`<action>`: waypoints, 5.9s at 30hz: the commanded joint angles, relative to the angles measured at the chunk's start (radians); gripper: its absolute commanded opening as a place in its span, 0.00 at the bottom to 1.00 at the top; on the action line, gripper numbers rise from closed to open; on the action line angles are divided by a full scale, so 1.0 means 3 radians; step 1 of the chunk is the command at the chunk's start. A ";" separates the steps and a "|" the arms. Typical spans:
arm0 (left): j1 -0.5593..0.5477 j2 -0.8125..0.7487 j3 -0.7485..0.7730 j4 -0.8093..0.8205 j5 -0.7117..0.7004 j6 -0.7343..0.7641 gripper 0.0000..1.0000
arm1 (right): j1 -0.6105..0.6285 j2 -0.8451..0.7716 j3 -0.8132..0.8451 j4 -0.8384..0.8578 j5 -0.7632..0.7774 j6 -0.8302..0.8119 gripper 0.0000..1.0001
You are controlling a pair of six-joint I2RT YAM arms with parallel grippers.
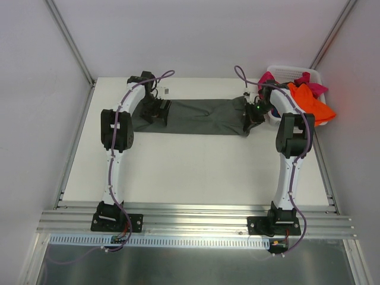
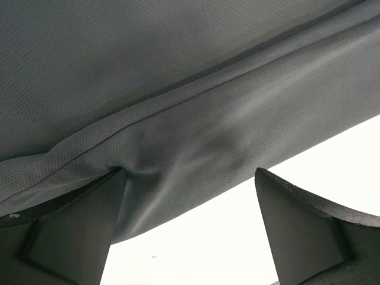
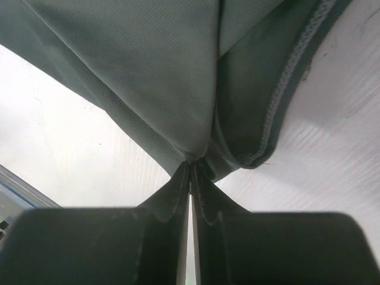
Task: Fold and stack the t-shirts
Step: Fold the other side of the tshirt into a rectangle, then rotate the tshirt 90 degrees
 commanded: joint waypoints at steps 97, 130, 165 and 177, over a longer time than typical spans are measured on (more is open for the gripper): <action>-0.0117 -0.1906 -0.2209 0.0110 -0.0122 -0.0242 0.94 | 0.0411 -0.0248 -0.0196 0.0547 -0.0370 0.1299 0.76; 0.0394 -0.0612 -0.0908 0.0074 -0.0516 0.0127 0.89 | 0.0432 0.0452 0.0678 0.0623 -0.0278 0.1370 0.77; 0.0302 -0.1621 -0.1769 0.0141 -0.0567 0.0055 0.89 | 0.0401 -0.0185 0.1115 0.1549 -0.0400 0.1938 0.79; 0.0430 -0.1032 -0.1186 0.0166 -0.0250 -0.0011 0.89 | 0.0381 -0.0754 -0.0650 0.1380 -0.0523 0.2138 0.79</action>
